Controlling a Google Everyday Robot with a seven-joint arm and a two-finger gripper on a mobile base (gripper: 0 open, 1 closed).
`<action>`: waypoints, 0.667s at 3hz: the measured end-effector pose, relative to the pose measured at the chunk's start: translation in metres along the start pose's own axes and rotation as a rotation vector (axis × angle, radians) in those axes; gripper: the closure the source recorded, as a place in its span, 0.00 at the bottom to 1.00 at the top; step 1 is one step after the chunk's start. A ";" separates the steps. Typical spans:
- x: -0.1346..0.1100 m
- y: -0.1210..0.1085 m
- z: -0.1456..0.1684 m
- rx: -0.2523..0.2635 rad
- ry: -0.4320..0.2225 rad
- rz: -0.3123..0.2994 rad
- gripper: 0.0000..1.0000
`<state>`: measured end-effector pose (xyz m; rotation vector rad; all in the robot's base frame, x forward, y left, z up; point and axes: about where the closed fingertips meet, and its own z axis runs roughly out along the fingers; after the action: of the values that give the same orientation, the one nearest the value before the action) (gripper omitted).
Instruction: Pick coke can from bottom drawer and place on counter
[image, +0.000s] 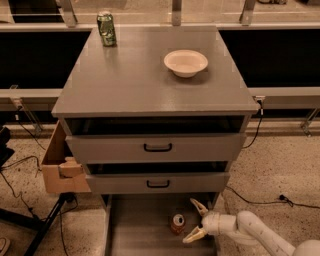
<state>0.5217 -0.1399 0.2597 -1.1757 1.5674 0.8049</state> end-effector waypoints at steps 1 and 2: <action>0.023 -0.002 0.022 -0.006 0.004 -0.003 0.00; 0.047 0.007 0.049 -0.031 0.030 -0.004 0.02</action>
Offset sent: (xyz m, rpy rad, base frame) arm 0.0095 0.0425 -0.0796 -0.0412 0.0117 0.0390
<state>0.5283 -0.1076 0.1994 -1.2183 1.5812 0.8150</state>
